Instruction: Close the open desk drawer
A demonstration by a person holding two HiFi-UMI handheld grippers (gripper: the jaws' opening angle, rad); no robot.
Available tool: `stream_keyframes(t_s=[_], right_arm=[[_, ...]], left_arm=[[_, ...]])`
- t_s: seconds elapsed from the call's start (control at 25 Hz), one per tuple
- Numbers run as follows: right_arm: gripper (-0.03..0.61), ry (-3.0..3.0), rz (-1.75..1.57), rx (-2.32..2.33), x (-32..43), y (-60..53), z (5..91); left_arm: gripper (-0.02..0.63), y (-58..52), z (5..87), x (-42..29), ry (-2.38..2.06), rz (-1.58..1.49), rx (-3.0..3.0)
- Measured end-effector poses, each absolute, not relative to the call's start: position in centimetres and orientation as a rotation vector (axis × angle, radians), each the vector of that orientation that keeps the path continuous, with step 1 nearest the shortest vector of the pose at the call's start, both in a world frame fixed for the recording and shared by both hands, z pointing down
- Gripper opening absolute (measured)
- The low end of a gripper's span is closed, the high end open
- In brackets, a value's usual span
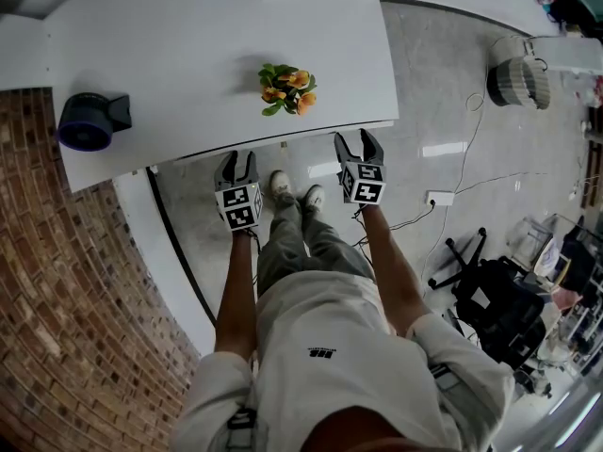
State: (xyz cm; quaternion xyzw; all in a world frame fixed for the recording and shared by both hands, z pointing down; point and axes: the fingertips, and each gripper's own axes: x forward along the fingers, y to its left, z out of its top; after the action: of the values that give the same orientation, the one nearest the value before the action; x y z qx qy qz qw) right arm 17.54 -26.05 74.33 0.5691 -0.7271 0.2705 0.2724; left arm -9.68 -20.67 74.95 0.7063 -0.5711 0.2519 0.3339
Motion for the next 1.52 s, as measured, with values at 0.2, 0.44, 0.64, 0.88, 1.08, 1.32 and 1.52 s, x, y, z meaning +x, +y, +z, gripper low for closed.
stream_keyframes(t_s=[0.2, 0.44, 0.64, 0.88, 1.08, 1.32, 1.52], right_arm=[[0.276, -1.951, 0.729, 1.534, 17.5, -26.5, 74.6], [0.276, -1.932, 0.754, 1.519, 17.4, -26.7, 74.9], [0.276, -1.899, 0.799, 1.516, 17.7, -26.2, 76.1], [0.276, -1.922, 0.796, 1.508, 16.9, -26.6, 75.7], [0.276, -1.934, 0.776, 1.505, 16.6, -26.9, 75.4], [0.276, -1.955, 0.760, 1.496, 16.0, -26.2, 74.8], [0.275, -1.989, 0.723, 1.436, 14.8, -24.6, 73.8]], left_arm=[[0.166, -21.1, 75.0, -9.7, -1.489, 0.659, 1.846], [0.164, -21.7, 74.9, -9.8, -1.485, 0.661, 1.852], [0.164, -22.1, 75.0, -9.8, -1.483, 0.665, 1.854], [0.158, -22.2, 74.9, -9.9, -1.489, 0.667, 1.861], [0.143, -22.1, 75.1, -10.0, -1.492, 0.667, 1.854], [0.155, -22.0, 75.1, -10.0, -1.488, 0.675, 1.876], [0.207, -21.7, 75.0, -9.2, -1.461, 0.673, 1.899]])
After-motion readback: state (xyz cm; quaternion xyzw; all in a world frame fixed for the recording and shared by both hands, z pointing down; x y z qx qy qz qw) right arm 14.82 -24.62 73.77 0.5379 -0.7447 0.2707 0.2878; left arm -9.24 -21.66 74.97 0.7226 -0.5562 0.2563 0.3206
